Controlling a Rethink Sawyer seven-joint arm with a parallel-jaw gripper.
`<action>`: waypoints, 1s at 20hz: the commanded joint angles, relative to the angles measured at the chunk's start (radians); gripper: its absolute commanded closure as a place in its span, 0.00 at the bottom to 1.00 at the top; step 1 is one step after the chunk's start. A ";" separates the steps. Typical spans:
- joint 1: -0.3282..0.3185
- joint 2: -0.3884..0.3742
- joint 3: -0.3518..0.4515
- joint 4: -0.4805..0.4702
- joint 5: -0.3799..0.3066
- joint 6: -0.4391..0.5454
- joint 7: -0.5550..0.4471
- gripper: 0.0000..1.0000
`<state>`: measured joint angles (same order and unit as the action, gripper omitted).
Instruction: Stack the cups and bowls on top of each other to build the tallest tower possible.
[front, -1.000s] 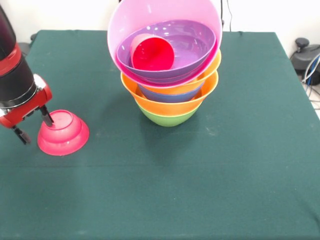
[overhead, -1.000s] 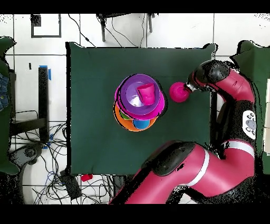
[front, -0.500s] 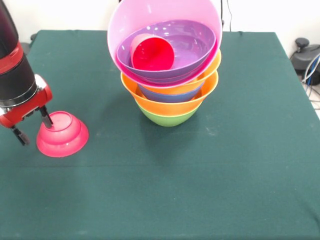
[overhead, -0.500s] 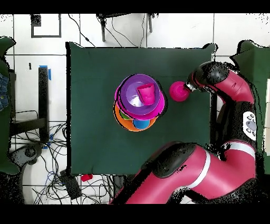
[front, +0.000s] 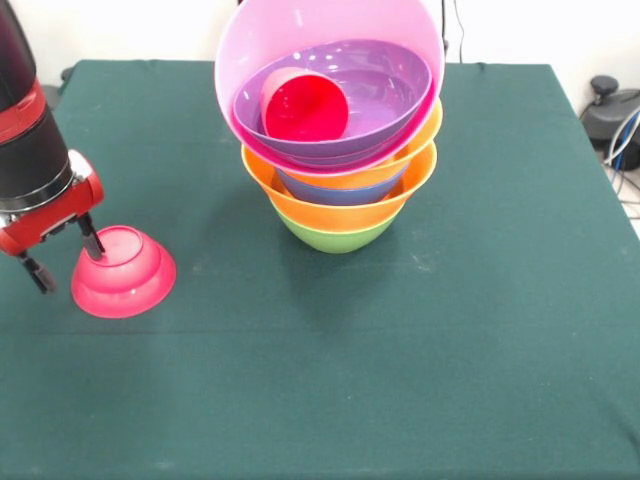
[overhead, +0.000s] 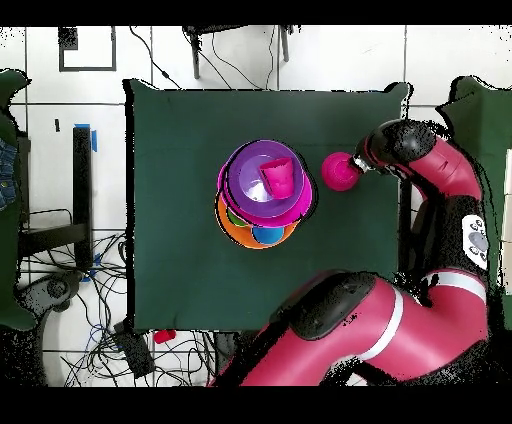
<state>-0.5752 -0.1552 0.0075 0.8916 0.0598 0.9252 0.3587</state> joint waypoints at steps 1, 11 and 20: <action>0.011 0.056 0.113 0.130 -0.001 -0.120 0.180 0.00; 0.012 0.074 0.130 0.127 0.018 -0.070 0.166 0.00; -0.004 0.087 0.155 0.136 0.046 -0.042 0.146 0.00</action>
<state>-0.5836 -0.1607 0.0238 0.9125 0.0894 0.8933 0.3587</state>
